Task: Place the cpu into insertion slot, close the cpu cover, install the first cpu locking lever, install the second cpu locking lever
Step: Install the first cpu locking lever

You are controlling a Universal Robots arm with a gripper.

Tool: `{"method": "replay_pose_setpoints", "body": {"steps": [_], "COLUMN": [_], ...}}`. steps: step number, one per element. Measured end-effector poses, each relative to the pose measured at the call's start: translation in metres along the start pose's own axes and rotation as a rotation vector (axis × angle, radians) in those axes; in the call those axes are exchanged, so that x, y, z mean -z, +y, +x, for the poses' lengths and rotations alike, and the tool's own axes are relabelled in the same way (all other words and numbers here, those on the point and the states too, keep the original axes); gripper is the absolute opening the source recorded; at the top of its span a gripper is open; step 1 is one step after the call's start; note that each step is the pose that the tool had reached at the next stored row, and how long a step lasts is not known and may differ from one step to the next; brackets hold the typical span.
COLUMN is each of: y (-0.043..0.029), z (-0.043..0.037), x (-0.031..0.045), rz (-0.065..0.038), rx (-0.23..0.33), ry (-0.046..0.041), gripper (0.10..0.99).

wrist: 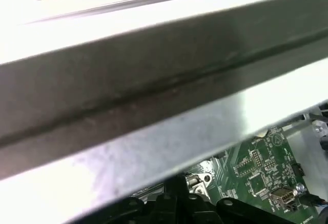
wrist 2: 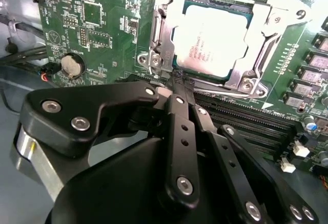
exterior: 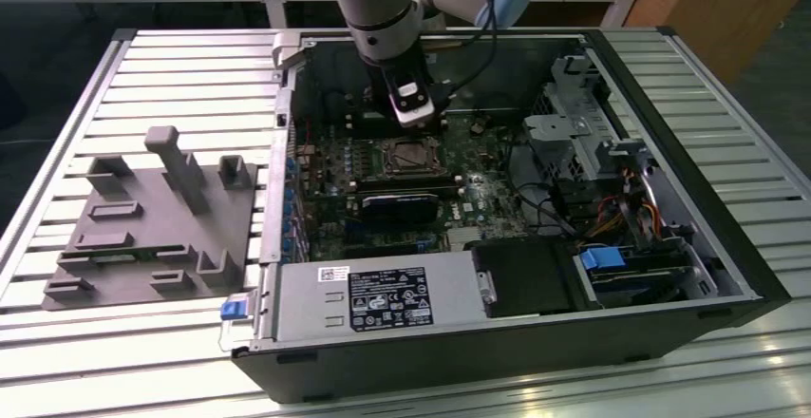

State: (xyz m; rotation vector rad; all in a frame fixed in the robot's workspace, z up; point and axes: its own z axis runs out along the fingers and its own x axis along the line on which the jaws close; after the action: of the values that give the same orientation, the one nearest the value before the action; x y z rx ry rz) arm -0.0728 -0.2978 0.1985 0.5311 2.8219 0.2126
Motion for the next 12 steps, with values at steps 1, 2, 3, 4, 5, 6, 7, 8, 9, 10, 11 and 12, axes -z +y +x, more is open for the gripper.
{"method": "replay_pose_setpoints", "body": {"steps": [1, 2, 3, 4, 5, 6, 7, 8, 9, 10, 11, 12], "y": [0.0002, 0.0004, 0.0005, 0.0007, 0.0008, 0.001, 0.0012, 0.0014, 0.0015, 0.0017, 0.0018, 0.0018], "z": [-0.0002, -0.0005, -0.0006, -0.0008, -0.001, -0.0012, -0.0014, -0.0016, -0.0019, -0.0021, -0.0022, -0.0022], "x": [0.001, 0.0019, 0.0027, 0.0033, 0.0041, 0.0049, 0.0059, 0.0069, 0.0078, 0.0087, 0.0091, 0.0092], "rz": [0.0, 0.0, 0.0, 0.0, 0.0, 0.0, 0.0, 0.0, 0.0, 0.0, 0.0, 0.0], "rx": [0.0, 0.0, 0.0, 0.0, 0.0, 0.0, 0.0, 0.0, 0.0, 0.0, 0.0, 0.0], "ry": [-0.0001, 0.0, 0.0, 0.0, 0.0, 0.0, 0.0, 0.0, 0.0, 0.0, 0.0, -0.0001], "gripper": [0.102, 0.102, 0.102, 0.102, 0.102, 0.102, 0.102, 0.102, 0.102, 0.102, 0.102, 0.102]}}
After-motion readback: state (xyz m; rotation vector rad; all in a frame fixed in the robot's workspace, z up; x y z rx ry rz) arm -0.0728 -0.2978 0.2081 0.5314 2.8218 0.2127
